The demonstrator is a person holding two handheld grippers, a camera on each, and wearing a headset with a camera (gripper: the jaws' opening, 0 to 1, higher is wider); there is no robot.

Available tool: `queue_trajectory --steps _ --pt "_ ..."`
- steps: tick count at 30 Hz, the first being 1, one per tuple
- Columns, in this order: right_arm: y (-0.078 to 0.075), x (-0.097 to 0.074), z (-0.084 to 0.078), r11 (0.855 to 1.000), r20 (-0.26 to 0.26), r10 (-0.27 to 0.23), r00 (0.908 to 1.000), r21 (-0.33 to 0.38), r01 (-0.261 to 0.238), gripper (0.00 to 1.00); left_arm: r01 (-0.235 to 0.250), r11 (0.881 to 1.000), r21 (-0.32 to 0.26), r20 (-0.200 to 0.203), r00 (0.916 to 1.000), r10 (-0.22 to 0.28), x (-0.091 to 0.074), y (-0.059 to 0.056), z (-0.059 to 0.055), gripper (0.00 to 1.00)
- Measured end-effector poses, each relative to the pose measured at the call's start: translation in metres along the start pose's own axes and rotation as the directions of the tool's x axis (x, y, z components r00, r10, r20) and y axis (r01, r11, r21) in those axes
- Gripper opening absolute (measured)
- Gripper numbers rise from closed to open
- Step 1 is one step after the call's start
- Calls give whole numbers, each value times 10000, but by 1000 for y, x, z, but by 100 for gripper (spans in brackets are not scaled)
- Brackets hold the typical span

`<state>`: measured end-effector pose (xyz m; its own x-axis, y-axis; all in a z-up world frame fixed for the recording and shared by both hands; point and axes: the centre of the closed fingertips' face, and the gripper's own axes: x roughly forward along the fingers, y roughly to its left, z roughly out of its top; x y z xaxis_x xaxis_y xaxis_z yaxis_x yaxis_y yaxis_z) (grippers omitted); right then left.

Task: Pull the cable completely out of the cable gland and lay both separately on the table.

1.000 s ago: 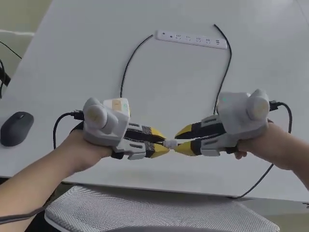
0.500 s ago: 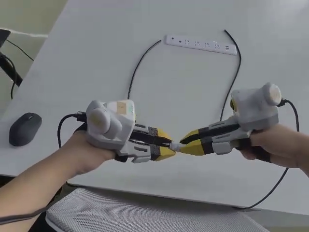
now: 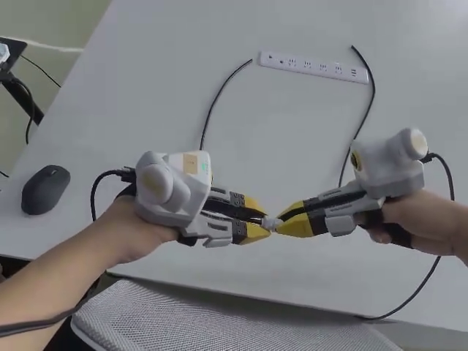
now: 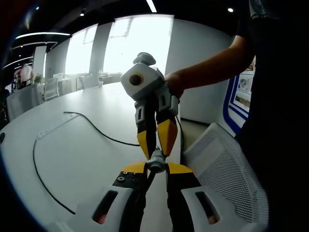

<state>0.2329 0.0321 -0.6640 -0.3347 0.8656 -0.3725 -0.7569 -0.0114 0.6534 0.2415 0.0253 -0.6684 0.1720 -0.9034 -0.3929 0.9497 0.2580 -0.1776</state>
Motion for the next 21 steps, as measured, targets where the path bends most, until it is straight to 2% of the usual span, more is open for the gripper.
queue_trajectory --steps 2,5,7,10,13,14,15,17,19,20,21 --pt "1 1 -1 9998 -124 -81 9999 -184 79 7 56 10000 -34 -60 10000 -57 0 -1 -1 14" --pt "-1 1 -1 9945 -336 -464 9984 -956 430 7 56 9999 -128 -108 9999 -58 0 0 -2 14" --pt "-2 2 -1 9853 -467 -747 9961 -1573 665 7 54 9998 -196 -110 9999 -56 0 1 -2 14" --pt "-1 2 -2 9780 -575 -982 9935 -1900 857 7 76 9992 -391 -126 9999 -81 1 1 -3 14" --pt "-3 3 -2 9587 -670 -1458 9870 -2559 1242 7 81 9983 -571 -89 9999 -86 1 2 -3 14" --pt "-4 2 -1 9497 -648 -1641 9843 -2802 1399 7 56 9981 -614 -80 9999 -61 0 3 -3 14" --pt "-5 2 0 9329 -623 -1860 9806 -3245 1564 7 51 9975 -705 -22 10000 -52 0 5 -3 14" --pt "-5 2 1 9107 -601 -2239 9728 -3685 1868 7 50 9957 -923 46 10000 -46 -1 6 -3 15" --pt "-5 2 1 8755 -535 -2688 9617 -4298 2208 7 73 9948 -1013 88 9999 -64 -1 5 -3 15" --pt "-6 3 1 8444 -424 -2990 9533 -4772 2436 7 69 9940 -1092 108 9999 -58 -2 5 -2 15" --pt "-5 4 0 8352 -422 -3122 9491 -4884 2530 7 84 9935 -1132 103 9999 -72 -2 4 -2 15"
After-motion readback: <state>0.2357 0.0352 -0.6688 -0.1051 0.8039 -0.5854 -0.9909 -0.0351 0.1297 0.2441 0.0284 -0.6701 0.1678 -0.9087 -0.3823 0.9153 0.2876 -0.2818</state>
